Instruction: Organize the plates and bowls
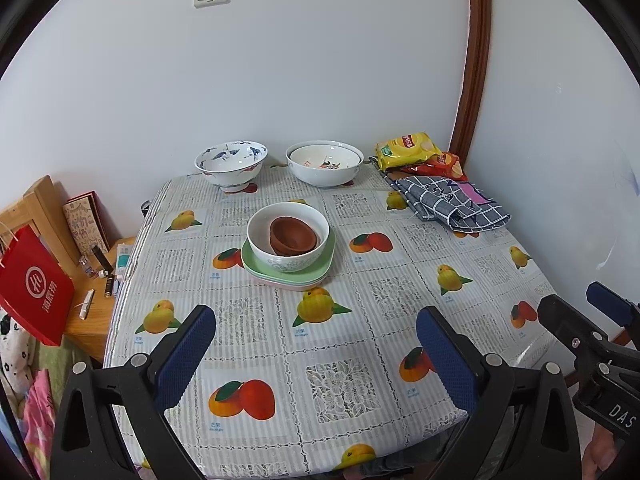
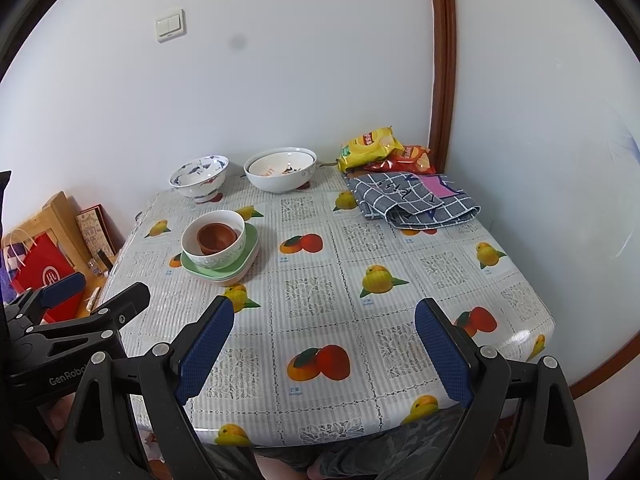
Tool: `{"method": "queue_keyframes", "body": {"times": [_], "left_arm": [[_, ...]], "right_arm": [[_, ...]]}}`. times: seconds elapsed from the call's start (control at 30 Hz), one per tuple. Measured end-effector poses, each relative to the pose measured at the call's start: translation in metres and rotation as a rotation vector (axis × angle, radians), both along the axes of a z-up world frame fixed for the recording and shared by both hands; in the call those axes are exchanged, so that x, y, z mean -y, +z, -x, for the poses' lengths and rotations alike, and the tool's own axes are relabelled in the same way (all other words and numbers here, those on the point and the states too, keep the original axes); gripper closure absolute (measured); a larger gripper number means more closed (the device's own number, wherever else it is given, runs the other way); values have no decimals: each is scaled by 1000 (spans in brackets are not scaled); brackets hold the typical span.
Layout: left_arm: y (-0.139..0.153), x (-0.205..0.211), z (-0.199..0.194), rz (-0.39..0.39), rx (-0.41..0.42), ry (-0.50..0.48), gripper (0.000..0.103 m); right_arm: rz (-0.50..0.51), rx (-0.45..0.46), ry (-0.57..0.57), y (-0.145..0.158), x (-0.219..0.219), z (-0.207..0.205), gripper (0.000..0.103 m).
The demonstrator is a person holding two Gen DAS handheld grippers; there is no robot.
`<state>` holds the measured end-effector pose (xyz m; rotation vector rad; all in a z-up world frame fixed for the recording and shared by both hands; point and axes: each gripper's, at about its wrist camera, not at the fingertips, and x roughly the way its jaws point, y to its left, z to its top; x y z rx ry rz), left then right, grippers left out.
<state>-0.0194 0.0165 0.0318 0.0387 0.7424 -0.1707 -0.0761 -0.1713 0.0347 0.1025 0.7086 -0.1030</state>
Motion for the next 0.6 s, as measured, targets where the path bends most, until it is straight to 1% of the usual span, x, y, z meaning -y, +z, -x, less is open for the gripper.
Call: {"method": "queue_keyframes", "body": {"times": [0.37, 0.6], "left_arm": [[-3, -1, 0, -3, 0, 9, 1], [-6, -1, -10, -1, -12, 7, 1]], "right_arm": [[-15, 0, 17, -1, 2, -2, 12], [-10, -6, 27, -5, 0, -8, 12]]}}
